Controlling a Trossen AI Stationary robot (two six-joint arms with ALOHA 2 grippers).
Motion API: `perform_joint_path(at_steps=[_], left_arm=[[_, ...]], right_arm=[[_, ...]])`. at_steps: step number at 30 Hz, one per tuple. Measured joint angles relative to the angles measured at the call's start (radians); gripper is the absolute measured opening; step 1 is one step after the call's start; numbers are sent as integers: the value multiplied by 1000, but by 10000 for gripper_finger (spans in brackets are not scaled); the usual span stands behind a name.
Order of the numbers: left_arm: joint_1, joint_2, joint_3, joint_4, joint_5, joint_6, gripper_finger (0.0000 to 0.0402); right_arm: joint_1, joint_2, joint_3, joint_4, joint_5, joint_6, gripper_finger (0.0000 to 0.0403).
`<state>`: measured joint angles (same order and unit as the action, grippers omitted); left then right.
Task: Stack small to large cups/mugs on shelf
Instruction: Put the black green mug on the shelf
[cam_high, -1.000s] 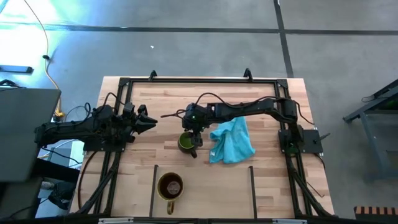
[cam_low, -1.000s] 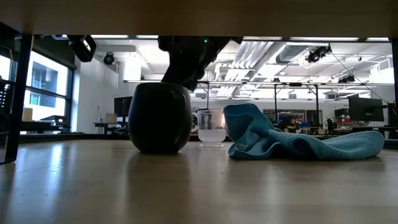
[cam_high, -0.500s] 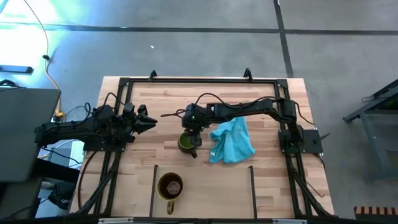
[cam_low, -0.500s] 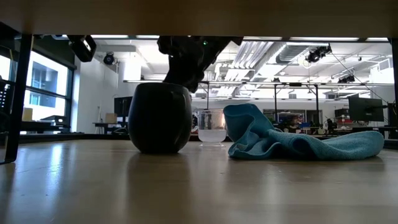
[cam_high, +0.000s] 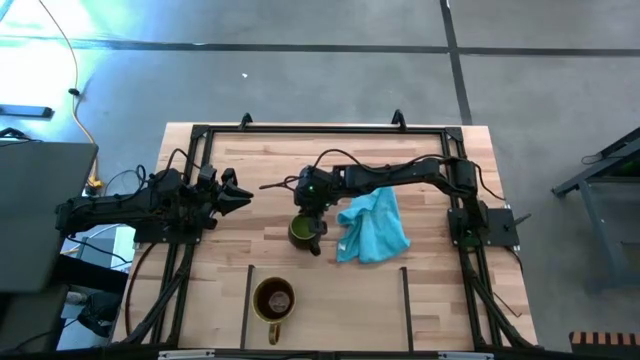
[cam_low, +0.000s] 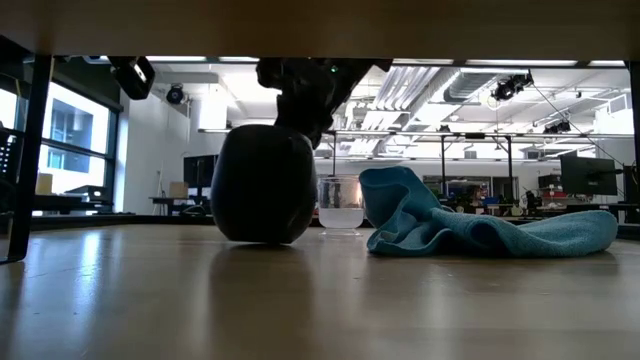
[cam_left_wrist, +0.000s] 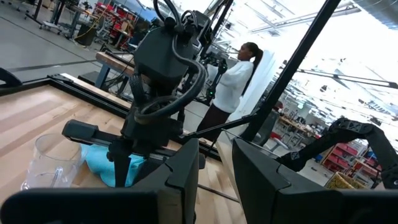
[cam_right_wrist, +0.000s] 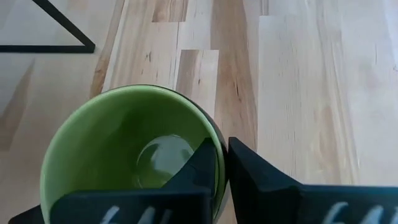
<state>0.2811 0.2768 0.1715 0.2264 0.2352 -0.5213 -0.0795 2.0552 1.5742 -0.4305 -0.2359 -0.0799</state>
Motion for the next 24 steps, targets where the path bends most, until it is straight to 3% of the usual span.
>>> perform_joint_path(at_steps=[24], left_arm=[[0, 0, 0, 2, 0, 0, 85]], right_arm=[[1, -49, -4, -169, 71, 8, 2]])
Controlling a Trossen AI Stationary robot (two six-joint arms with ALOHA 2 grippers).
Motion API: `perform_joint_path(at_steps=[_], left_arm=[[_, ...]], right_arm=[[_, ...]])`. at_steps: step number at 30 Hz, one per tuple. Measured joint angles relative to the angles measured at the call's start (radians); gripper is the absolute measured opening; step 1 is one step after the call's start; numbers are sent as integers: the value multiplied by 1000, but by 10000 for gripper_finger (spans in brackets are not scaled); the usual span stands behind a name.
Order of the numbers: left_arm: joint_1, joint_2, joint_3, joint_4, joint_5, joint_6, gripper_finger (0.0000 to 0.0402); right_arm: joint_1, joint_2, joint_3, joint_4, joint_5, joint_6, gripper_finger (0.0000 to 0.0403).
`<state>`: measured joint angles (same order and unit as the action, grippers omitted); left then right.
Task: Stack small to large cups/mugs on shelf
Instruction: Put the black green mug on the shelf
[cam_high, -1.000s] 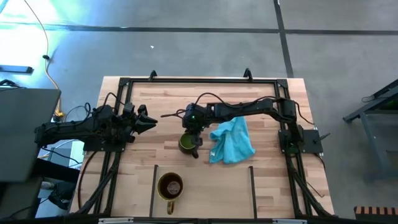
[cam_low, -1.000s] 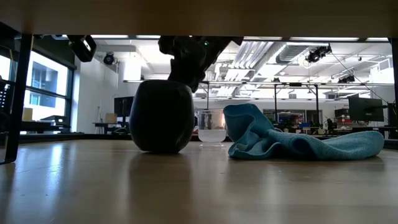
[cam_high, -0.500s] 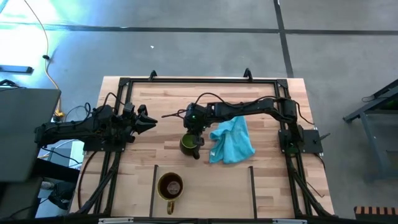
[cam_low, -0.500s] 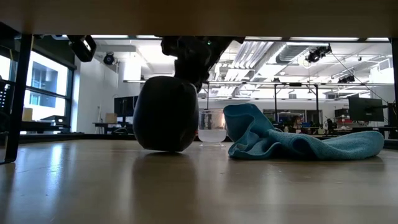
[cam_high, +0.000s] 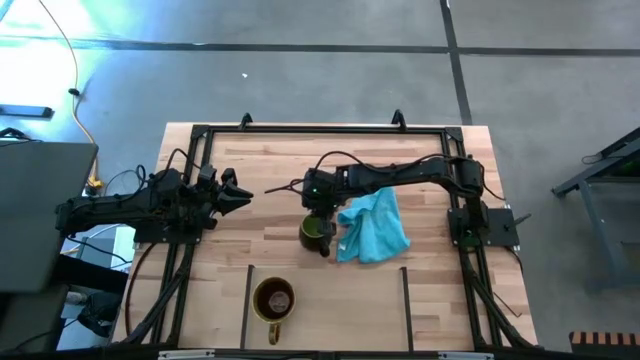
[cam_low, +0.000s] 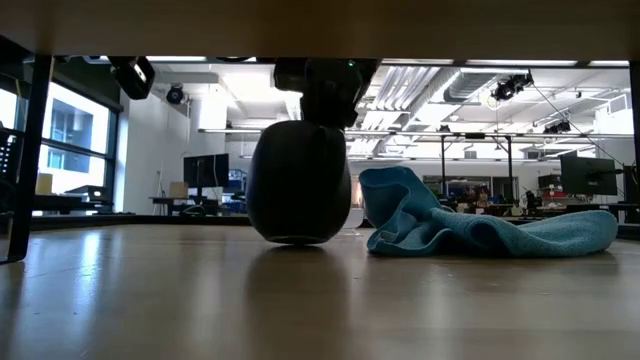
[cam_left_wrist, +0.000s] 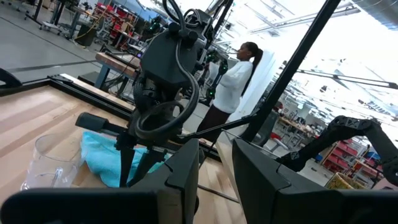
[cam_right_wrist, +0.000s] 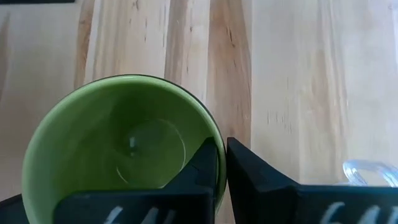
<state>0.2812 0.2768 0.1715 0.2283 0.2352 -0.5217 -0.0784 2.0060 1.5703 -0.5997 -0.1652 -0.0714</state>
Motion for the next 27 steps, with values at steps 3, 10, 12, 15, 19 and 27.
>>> perform_joint_path(at_steps=[3, 10, 12, 15, 19, 27], left_arm=[[0, 0, 0, 0, 0, 0, 85], [0, 0, 0, 0, 0, 0, 85], [0, 0, 0, 0, 0, -1, 85], [0, 0, 0, 0, 5, -2, 85], [0, 0, 0, 0, 8, -3, 85], [0, 0, 0, 0, 16, -3, 85]], right_arm=[[0, -1, 0, -9, 7, 5, 2], [-1, -3, 0, -29, 34, 18, 2], [-4, -4, 1, -43, 37, 18, 2], [-12, -4, 1, -60, 37, 31, 2], [-25, -13, 1, -74, 41, 45, 2], [-43, -56, 1, -88, 93, 37, 1]])
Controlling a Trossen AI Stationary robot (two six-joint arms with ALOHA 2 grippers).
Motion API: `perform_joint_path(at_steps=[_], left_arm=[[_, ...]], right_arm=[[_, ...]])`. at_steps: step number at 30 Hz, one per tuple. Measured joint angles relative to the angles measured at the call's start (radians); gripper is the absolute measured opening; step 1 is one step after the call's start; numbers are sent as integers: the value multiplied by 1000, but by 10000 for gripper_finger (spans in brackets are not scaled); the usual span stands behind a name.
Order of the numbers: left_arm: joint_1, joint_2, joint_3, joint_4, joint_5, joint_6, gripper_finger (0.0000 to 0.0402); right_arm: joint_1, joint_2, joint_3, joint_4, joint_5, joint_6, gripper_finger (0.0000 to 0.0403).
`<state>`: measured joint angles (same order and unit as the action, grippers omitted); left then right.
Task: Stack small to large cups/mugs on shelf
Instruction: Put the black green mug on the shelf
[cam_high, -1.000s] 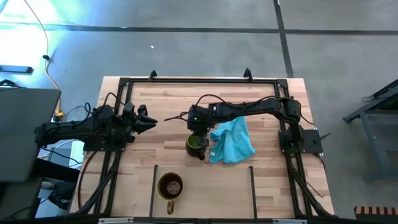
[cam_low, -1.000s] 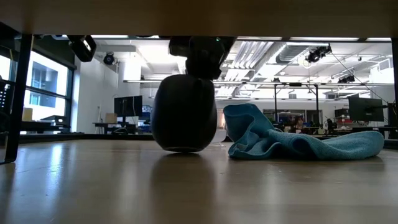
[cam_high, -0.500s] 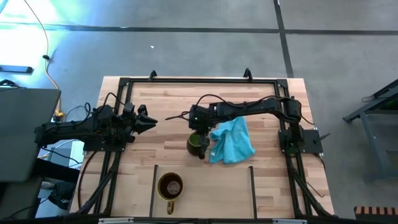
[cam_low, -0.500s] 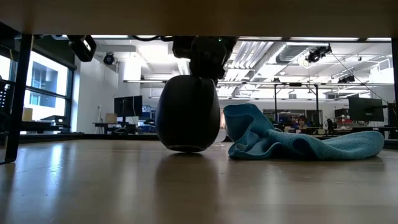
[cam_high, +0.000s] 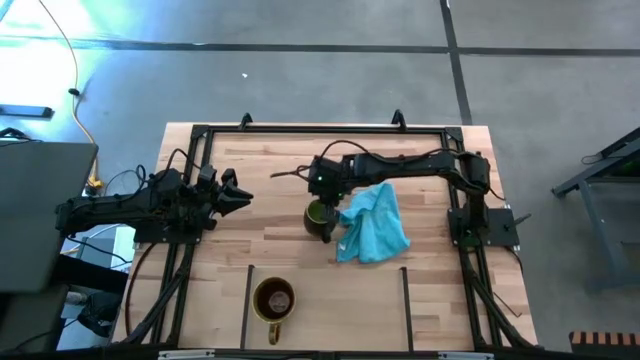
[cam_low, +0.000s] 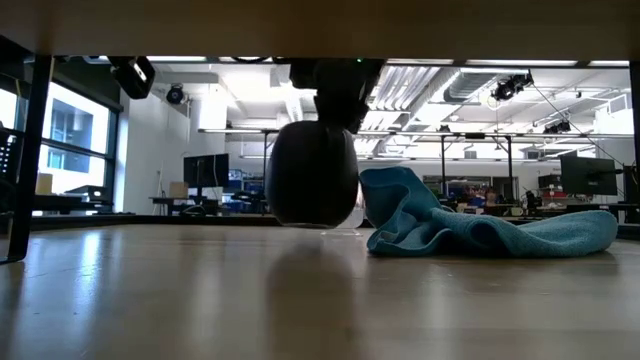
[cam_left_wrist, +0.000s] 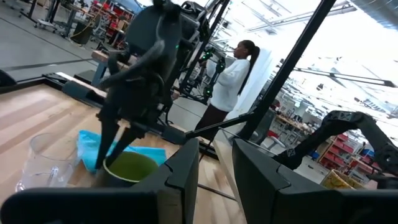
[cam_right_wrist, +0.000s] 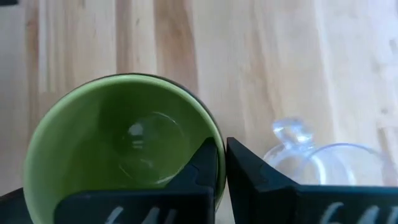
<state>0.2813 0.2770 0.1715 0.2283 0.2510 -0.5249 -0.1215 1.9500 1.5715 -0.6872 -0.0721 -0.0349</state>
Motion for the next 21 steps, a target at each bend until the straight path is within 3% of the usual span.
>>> perform_joint_path(at_steps=[21], left_arm=[[0, 0, 0, 0, 0, 2, 85]], right_arm=[[0, 0, 0, -49, 75, 84, 0]])
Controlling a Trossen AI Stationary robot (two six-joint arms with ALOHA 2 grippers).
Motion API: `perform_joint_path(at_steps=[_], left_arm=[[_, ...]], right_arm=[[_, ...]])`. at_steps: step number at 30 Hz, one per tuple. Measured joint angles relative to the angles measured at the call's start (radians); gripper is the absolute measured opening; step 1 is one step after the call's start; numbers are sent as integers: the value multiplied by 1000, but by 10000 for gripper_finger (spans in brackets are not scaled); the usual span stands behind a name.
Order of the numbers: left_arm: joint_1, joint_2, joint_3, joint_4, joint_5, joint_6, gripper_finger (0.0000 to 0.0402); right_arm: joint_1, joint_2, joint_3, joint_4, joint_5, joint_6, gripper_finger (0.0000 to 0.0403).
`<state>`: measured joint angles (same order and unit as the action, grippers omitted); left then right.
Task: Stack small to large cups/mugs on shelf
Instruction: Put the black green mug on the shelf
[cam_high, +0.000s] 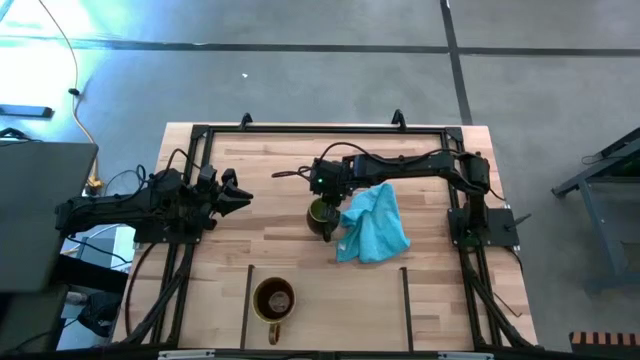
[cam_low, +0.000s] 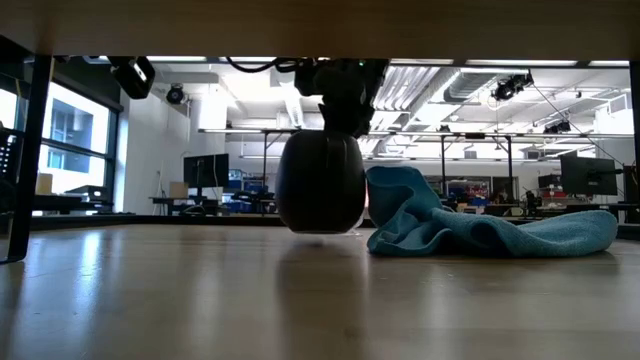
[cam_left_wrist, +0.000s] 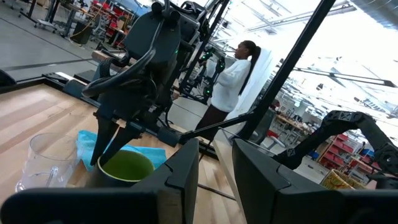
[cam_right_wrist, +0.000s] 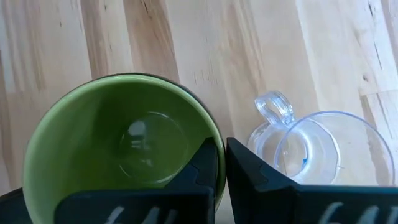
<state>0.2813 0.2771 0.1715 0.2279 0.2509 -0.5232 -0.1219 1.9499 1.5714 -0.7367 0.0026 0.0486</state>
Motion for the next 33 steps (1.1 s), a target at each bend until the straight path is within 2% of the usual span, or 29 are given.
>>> perform_joint_path(at_steps=[27, 33], left_arm=[[0, 0, 0, 0, 0, 2, 85], [0, 0, 0, 0, 0, 2, 85]], right_arm=[[25, 0, 0, -37, 66, 133, 0], [25, -1, 45, -115, 63, 153, 0]])
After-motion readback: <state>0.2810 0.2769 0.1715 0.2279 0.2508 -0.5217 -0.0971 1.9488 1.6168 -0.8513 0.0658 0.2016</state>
